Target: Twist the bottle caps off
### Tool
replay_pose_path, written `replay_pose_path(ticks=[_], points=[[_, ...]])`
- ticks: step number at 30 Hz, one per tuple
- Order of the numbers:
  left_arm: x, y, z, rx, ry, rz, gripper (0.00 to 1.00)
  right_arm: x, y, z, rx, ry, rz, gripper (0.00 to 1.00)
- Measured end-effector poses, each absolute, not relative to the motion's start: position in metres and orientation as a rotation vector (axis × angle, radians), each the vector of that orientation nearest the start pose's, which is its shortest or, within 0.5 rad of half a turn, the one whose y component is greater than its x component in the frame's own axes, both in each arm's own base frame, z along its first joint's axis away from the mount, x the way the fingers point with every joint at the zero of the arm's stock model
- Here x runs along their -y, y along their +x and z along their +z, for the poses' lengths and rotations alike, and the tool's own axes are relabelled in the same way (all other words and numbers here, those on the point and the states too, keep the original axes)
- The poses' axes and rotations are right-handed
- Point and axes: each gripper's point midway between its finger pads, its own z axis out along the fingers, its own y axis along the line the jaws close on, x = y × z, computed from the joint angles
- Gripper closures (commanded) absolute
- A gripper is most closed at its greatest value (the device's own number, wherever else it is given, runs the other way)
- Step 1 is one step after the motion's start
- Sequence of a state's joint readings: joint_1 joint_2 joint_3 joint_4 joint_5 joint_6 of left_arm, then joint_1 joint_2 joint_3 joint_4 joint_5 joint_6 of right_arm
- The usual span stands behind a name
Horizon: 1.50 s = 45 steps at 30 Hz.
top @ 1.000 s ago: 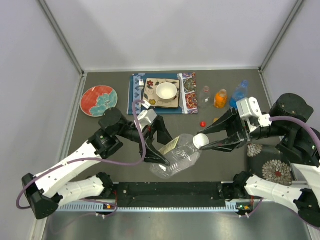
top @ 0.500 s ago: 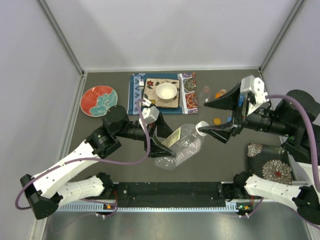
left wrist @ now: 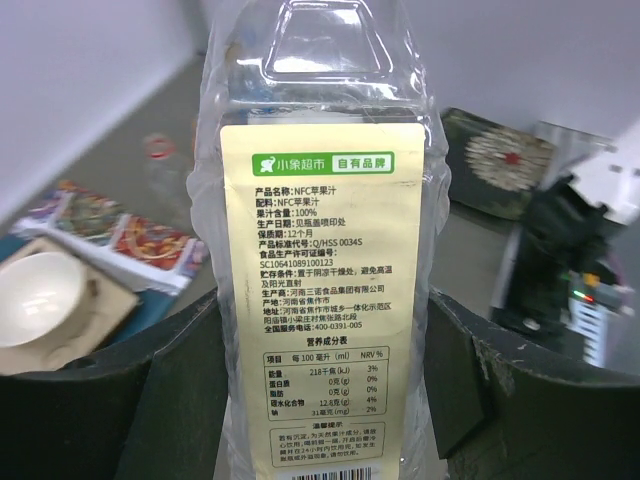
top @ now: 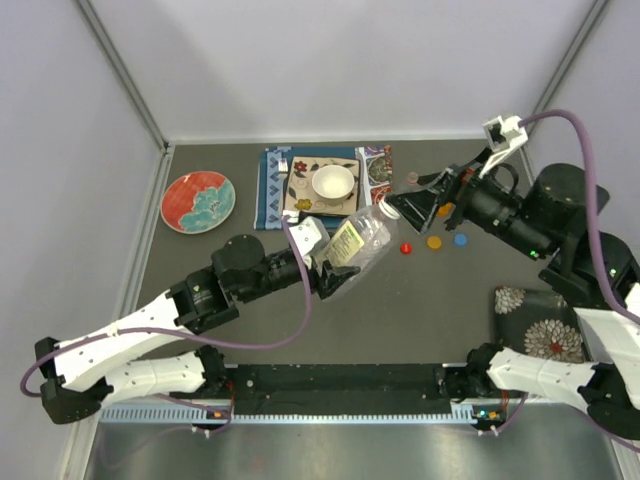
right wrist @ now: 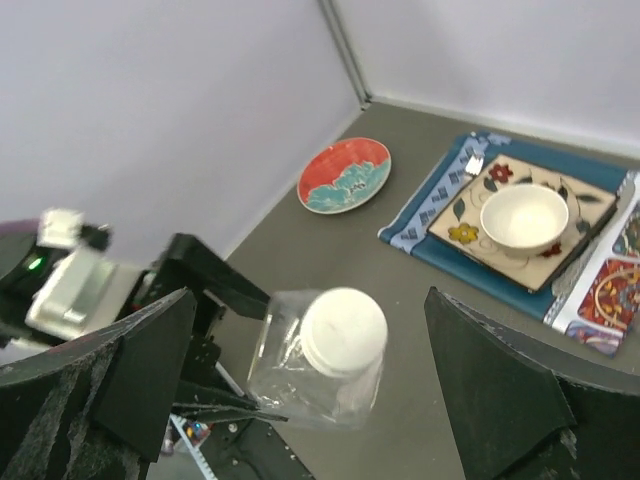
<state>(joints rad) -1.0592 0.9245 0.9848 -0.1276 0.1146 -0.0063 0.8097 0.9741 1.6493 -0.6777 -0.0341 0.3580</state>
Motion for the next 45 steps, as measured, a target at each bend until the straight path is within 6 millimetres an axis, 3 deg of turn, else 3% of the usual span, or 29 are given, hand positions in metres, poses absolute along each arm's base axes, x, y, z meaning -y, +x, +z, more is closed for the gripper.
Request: replay_pose_path(ticks=[7,11,19,25,28,31,34,37,45], points=[[0.300,0.181,0.341,-1.442,0.800,-0.557,1.00,-0.222,0.203,0.460,-1.746,-0.221,0.902,0.05],[0.302,0.187,0.332,-1.450,0.795,-0.424,1.00,-0.225,0.210,0.454,-1.770,-0.180,0.896,0.06],[0.299,0.193,0.332,-1.444,0.763,-0.308,1.00,-0.232,0.221,0.445,-1.800,-0.154,0.878,0.21],[0.298,0.193,0.335,-1.434,0.752,-0.295,1.00,-0.240,0.234,0.426,-1.843,-0.147,0.836,0.28],[0.298,0.192,0.336,-1.431,0.751,-0.292,1.00,-0.243,0.238,0.421,-1.853,-0.147,0.828,0.38],[0.298,0.192,0.335,-1.433,0.749,-0.289,1.00,-0.245,0.239,0.419,-1.849,-0.148,0.828,0.56],[0.297,0.192,0.331,-1.435,0.751,-0.281,1.00,-0.247,0.239,0.418,-1.844,-0.154,0.837,0.74],[0.296,0.193,0.328,-1.440,0.746,-0.272,1.00,-0.248,0.239,0.416,-1.843,-0.149,0.846,0.99],[0.299,0.184,0.332,-1.409,0.782,-0.371,1.00,-0.246,0.230,0.418,-1.814,-0.202,0.872,1.00]])
